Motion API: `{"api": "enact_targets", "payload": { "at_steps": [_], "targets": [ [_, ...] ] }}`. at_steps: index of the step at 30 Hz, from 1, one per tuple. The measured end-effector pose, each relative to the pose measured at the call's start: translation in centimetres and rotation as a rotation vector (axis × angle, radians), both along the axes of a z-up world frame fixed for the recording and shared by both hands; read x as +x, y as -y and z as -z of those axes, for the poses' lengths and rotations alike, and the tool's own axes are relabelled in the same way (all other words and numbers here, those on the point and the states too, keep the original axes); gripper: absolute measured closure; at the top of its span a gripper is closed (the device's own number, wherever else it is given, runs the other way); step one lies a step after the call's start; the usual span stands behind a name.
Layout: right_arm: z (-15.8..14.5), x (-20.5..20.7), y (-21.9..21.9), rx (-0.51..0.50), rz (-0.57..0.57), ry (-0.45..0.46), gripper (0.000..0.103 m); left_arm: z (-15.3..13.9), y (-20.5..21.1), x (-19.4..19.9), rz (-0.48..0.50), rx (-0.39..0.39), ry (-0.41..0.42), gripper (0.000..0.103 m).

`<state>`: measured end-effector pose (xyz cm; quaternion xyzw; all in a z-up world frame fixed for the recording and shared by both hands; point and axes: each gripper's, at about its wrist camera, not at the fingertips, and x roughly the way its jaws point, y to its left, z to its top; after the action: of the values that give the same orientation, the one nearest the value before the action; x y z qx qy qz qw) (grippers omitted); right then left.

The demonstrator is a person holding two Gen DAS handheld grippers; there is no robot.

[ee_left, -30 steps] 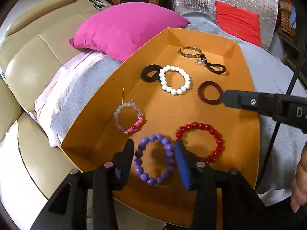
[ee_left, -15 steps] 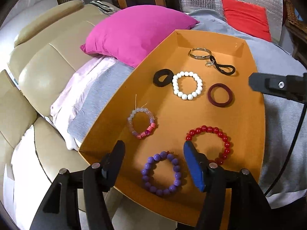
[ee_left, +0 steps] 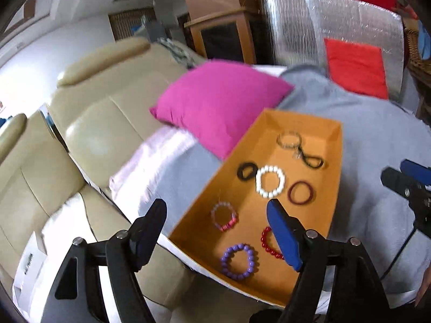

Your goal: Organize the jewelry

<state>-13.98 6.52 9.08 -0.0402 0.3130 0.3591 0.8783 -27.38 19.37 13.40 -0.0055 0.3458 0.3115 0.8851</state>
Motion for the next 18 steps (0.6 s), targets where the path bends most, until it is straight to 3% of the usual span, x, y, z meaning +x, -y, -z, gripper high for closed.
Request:
{"api": "enact_targets", "payload": {
  "at_steps": [6, 10, 18],
  "targets": [
    [-2.9, -3.5, 3.1, -0.012, 0.032, 0.058, 0.035, -3.5, 2.2, -2.0, 0.036, 0.101, 0.050, 0.025],
    [-5.0, -5.8, 4.0, -0.028, 0.032, 0.105, 0.028, -5.3, 3.2, -3.6, 0.020, 0.119, 0.083, 0.025],
    [-8.7, -10.5, 5.1, -0.010, 0.027, 0.158, 0.027, -8.0, 4.3, -6.6, -0.008, 0.136, 0.114, 0.024]
  ]
}}
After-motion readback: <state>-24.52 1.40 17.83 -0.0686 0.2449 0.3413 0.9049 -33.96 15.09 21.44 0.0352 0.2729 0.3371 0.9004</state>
